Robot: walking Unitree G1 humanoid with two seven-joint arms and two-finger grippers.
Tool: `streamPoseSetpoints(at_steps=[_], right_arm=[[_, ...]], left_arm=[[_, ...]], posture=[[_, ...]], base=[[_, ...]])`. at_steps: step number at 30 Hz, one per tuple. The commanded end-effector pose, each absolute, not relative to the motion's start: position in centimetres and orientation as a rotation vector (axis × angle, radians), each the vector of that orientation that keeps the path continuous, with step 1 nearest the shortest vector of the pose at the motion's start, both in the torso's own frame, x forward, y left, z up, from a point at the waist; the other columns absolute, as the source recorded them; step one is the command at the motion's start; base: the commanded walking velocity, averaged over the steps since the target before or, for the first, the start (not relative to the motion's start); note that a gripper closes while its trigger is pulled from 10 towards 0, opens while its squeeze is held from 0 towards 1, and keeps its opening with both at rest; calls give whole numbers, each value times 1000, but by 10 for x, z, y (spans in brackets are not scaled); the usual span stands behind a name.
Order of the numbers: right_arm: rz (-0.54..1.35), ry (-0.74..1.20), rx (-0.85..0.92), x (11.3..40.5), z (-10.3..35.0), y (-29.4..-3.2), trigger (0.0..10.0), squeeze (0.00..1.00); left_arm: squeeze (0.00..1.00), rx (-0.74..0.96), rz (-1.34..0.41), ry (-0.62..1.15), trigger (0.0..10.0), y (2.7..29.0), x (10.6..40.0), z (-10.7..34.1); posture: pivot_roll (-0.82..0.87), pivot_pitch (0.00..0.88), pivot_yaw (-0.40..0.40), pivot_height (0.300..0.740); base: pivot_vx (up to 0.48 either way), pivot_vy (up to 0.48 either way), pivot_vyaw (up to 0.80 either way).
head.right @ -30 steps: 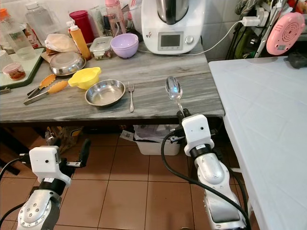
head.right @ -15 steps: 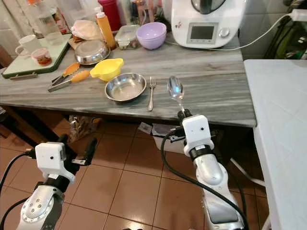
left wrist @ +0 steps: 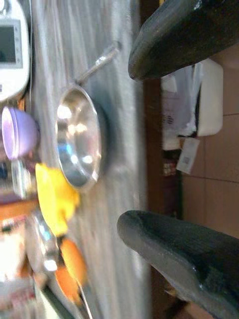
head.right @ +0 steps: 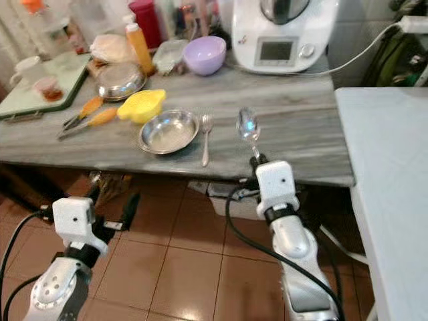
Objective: Setting the table
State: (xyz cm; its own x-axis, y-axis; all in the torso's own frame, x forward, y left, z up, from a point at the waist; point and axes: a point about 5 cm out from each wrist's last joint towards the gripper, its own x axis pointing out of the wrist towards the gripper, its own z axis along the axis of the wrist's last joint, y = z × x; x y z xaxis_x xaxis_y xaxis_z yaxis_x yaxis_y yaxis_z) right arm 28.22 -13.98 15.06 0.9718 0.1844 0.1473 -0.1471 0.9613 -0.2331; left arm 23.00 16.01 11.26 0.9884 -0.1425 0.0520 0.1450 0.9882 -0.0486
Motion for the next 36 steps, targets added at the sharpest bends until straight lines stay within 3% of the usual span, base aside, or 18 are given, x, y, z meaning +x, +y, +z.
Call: streamPoseSetpoints(at_steps=[1,12,23,36], right_arm=[[157,-169,-218,282,152,-143,10000,0],[164,-164,-217,282,151,-141,10000,0],[168,-144,-148,285,151,-133,10000,0],[212,-93,7,294,156,-111,10000,0]], left_arm=[[0,-51,-146,-44,10000,160,230,113],[0,-57,-155,-28,10000,158,230,109],[0,-59,-209,3,10000,161,223,104],[0,4,-412,68,10000,175,208,103]], posture=[[-140,129,151,740],[-141,134,156,740],[-138,137,156,740],[-119,167,159,740]], base=[[480,0,0],[459,0,0],[0,0,0],[0,0,0]])
